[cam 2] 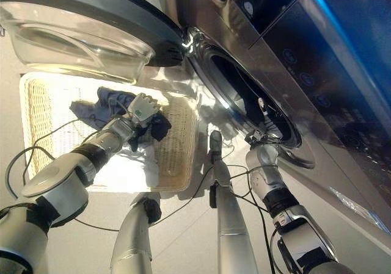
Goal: Put the clothes into the washing machine.
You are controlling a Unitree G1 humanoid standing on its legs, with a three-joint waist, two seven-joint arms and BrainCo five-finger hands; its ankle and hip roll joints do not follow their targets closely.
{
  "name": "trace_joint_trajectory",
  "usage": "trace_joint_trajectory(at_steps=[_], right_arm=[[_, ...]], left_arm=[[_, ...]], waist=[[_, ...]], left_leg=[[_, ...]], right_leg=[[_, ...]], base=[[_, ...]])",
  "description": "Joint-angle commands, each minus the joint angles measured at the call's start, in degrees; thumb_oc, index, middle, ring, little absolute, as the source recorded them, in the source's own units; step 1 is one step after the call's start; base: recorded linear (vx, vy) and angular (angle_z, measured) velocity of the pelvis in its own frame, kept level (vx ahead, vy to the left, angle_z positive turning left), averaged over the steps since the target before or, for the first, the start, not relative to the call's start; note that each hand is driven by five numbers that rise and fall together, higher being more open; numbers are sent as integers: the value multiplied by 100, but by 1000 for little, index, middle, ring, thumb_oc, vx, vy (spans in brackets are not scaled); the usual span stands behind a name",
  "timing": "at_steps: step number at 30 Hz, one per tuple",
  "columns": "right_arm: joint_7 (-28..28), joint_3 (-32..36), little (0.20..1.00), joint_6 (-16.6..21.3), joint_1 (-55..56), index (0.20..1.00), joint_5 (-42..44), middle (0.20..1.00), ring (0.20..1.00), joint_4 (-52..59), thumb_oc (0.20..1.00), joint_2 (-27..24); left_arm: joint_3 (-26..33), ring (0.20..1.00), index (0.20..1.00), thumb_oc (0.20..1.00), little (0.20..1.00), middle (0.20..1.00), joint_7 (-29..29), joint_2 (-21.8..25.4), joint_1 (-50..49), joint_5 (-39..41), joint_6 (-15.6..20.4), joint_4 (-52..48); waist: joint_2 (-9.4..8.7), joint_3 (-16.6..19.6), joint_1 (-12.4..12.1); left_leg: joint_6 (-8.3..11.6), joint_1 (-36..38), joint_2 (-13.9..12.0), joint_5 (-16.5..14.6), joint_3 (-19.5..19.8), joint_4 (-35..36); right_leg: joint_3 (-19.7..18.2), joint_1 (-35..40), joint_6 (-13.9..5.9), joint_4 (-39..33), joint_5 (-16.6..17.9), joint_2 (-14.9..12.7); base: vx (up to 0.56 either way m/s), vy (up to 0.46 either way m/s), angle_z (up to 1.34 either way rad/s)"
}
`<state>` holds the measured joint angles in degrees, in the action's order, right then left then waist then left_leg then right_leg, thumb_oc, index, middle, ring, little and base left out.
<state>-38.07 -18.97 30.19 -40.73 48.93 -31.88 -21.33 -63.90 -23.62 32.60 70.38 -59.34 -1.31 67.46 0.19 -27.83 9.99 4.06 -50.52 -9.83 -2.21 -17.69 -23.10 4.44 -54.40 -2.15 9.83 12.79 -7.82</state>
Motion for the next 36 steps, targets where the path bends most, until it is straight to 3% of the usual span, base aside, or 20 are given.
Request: trace_joint_trajectory(at_steps=[1, 11, 13, 16, 20, 21, 25, 27, 28, 29, 30, 36], right_arm=[[-120, 34, 1000, 117, 72, 1000, -209, 1000, 1000, 409, 1000, -187], [-261, 6, 1000, -152, 439, 1000, -891, 1000, 1000, 704, 1000, -73], [-339, -98, 1000, -499, 554, 1000, -1592, 1000, 1000, 893, 1000, -30], [-351, -197, 1000, -742, 642, 1000, -1948, 1000, 1000, 935, 1000, 30], [534, -456, 1000, -1102, 880, 1000, -2768, 1000, 1000, 776, 1000, 120], [764, -500, 1000, -1069, 882, 1000, -2804, 1000, 1000, 737, 1000, 118], [1273, -608, 1000, -1143, 869, 1000, -2784, 1000, 1000, 649, 1000, 98], [1273, -608, 1000, -1143, 869, 1000, -2784, 1000, 1000, 649, 1000, 98], [2287, -814, 1000, -1303, 728, 1000, -3011, 1000, 1000, 291, 1000, 15], [2838, -921, 1000, -1576, 557, 1000, -3216, 1000, 1000, -13, 1000, -74], [3064, -987, 1000, -1587, 476, 1000, -3253, 1000, 1000, -183, 1000, -131], [3216, -1026, 1000, -1575, 424, 1000, -3230, 1000, 1000, -285, 1000, -162]], left_arm=[[407, 200, 200, 200, 200, 200, -965, 431, -56, 544, 341, -38], [1019, 200, 200, 200, 200, 200, -1816, 552, -494, 1786, 1091, -544], [1568, 200, 200, 200, 200, 200, -2056, 482, -819, 2649, 1509, -829], [2036, 200, 200, 200, 200, 200, -2123, 376, -1091, 3021, 1803, -1025], [3364, 200, 200, 200, 200, 200, -1877, -97, -2019, 4181, 2687, -1736], [3465, 200, 200, 200, 200, 200, -1810, -152, -2095, 4361, 2752, -1812], [3746, 200, 200, 200, 200, 200, -1534, -289, -2282, 4865, 2927, -2012], [3746, 200, 200, 200, 200, 200, -1534, -289, -2282, 4865, 2927, -2012], [4124, 200, 200, 200, 200, 200, -862, -573, -2506, 6003, 3027, -2290], [4322, 200, 200, 200, 200, 200, -336, -759, -2627, 6859, 3071, -2428], [4368, 200, 200, 200, 200, 200, -183, -831, -2654, 7133, 3051, -2497], [4389, 200, 200, 200, 200, 200, -68, -875, -2673, 7372, 3040, -2554]], waist=[[97, -196, -91], [88, -196, -220], [83, -196, -278], [85, -196, -328], [80, -196, -488], [80, -196, -507], [76, -196, -569], [76, -196, -569], [61, -196, -700], [38, -196, -792], [33, -196, -827], [32, -196, -851]], left_leg=[[411, 484, 450, 652, -187, 991], [329, 1028, 468, 531, -124, 1003], [297, 1200, 488, 478, -88, 974], [274, 1298, 506, 442, -48, 963], [206, 1523, 553, 333, 79, 957], [202, 1548, 559, 326, 96, 966], [197, 1595, 568, 300, 135, 957], [197, 1595, 568, 300, 135, 957], [173, 1709, 587, 249, 202, 944], [158, 1759, 600, 232, 254, 925], [152, 1787, 603, 237, 281, 946], [147, 1794, 608, 234, 307, 940]], right_leg=[[612, 439, -657, 608, -647, 2], [743, 971, -641, 725, -852, -84], [785, 1150, -630, 804, -950, -108], [803, 1254, -617, 845, -1005, -126], [855, 1448, -609, 977, -1142, -177], [868, 1478, -606, 973, -1154, -182], [890, 1535, -595, 1007, -1195, -199], [890, 1535, -595, 1007, -1195, -199], [969, 1642, -588, 1107, -1276, -234], [1042, 1707, -586, 1162, -1312, -261], [1060, 1752, -581, 1142, -1313, -265], [1079, 1773, -578, 1147, -1317, -272]], base=[[-14, 8, 9], [-10, 5, 5], [0, 0, 0], [2, -3, -1], [10, -32, 14], [7, -28, 10], [3, -13, 10], [13, -53, 11], [35, -164, 8], [41, -193, 13], [19, -107, 8], [9, -33, 20]])
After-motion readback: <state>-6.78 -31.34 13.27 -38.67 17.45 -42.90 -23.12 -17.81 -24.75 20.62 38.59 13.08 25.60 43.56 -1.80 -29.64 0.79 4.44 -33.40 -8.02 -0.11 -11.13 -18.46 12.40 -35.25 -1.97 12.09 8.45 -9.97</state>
